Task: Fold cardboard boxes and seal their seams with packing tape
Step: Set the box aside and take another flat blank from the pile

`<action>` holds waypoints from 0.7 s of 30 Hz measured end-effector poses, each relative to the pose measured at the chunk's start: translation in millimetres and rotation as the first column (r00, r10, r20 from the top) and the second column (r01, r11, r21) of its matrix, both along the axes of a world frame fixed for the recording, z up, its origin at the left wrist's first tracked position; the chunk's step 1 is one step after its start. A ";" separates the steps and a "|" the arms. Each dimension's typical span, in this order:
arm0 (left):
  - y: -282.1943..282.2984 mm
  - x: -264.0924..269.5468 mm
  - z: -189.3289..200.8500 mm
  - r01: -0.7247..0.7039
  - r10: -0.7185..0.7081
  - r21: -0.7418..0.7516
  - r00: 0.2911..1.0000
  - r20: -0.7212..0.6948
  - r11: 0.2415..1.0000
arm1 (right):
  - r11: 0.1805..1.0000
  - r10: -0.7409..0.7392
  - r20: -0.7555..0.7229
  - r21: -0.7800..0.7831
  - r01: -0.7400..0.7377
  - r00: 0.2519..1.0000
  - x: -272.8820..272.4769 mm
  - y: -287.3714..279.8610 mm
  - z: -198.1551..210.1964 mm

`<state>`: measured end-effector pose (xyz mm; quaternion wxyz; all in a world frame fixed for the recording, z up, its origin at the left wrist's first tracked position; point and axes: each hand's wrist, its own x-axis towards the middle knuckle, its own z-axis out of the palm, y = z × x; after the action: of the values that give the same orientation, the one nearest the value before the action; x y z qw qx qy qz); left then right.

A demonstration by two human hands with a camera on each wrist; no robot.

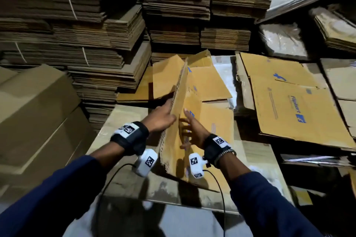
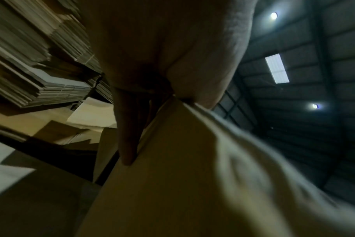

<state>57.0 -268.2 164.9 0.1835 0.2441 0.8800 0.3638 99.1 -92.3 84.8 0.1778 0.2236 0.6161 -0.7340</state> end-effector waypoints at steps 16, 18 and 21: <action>-93.4 -31.3 -3.1 0.024 -0.047 0.115 0.980 0.195 0.993 | 0.974 -0.227 -0.269 -0.090 0.210 0.936 -47.0 -92.4 35.7; -115.1 -68.3 -11.7 -0.111 0.014 0.213 0.911 0.411 0.971 | 0.968 -0.249 -0.330 -0.059 0.244 0.910 -49.6 -102.8 42.4; -138.5 -121.2 -43.1 -0.175 0.151 0.039 0.929 0.336 0.984 | 0.942 -0.285 -0.421 0.043 0.333 0.861 -55.4 -111.9 43.9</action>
<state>-64.3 -406.7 121.9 0.2898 0.1116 0.8407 0.4437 43.7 -204.2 128.7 -0.0882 0.1710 0.6364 -0.7470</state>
